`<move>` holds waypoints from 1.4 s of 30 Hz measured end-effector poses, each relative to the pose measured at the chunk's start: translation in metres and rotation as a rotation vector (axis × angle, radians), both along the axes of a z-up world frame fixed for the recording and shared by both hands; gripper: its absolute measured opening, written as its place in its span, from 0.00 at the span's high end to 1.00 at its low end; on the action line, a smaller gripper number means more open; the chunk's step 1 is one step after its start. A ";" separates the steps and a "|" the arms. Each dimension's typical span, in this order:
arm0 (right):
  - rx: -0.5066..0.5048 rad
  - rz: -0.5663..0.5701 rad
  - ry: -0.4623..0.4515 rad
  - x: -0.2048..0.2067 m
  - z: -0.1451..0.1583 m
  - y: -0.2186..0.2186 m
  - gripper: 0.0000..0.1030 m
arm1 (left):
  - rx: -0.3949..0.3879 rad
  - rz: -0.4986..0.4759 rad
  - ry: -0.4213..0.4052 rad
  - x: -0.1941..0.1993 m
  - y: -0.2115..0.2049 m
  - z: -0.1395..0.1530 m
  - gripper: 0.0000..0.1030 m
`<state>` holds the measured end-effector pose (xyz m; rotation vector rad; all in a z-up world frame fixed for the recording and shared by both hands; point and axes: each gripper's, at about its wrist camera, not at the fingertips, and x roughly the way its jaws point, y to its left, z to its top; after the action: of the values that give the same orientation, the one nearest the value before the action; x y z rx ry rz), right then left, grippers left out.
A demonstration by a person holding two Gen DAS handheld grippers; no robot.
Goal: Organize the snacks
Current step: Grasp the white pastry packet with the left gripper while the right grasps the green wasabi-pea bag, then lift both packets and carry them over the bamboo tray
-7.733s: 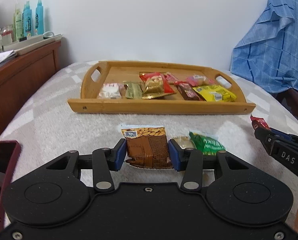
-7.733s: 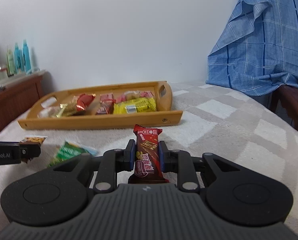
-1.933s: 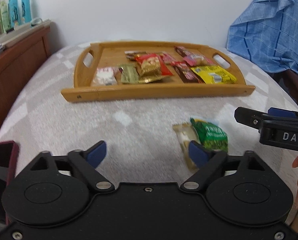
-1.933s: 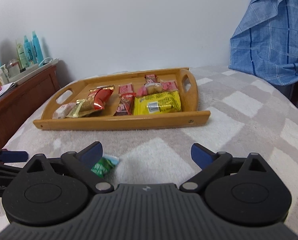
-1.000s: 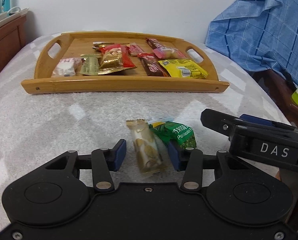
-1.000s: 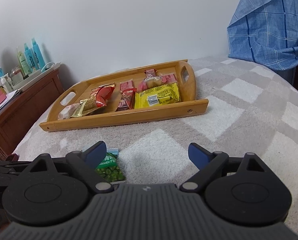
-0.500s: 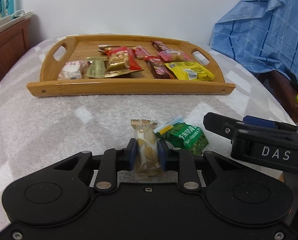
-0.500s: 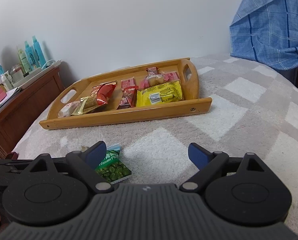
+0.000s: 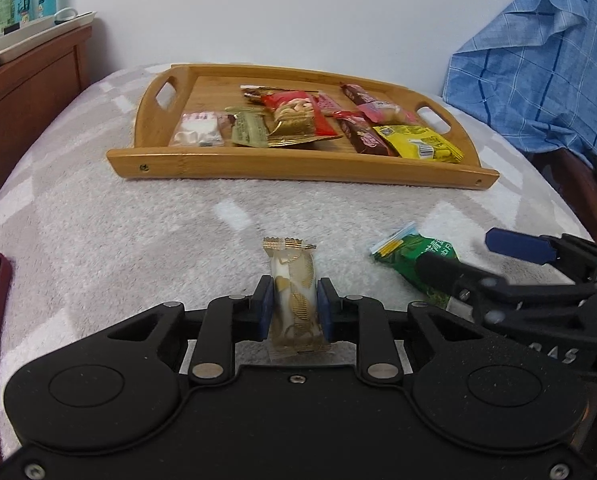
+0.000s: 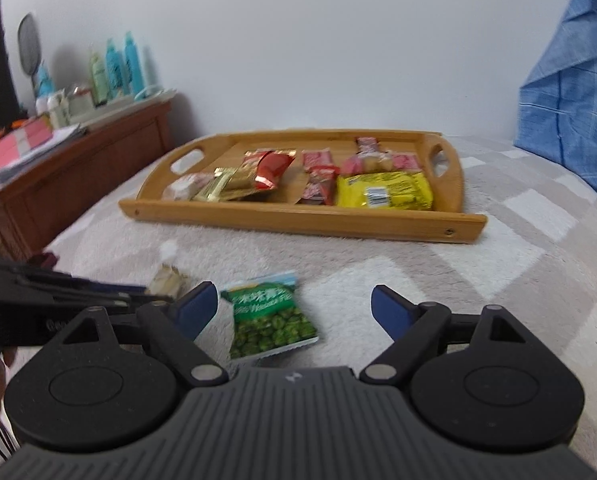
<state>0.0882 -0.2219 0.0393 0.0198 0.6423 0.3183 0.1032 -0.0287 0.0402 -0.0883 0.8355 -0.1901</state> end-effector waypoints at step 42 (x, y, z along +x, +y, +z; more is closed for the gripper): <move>-0.033 -0.119 -0.030 -0.005 -0.022 0.031 0.60 | 0.104 0.036 -0.111 -0.013 -0.019 -0.011 0.80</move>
<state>0.0835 -0.1907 0.0172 0.0210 0.6140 0.1930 0.0901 -0.0476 0.0291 0.0047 0.7317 -0.1161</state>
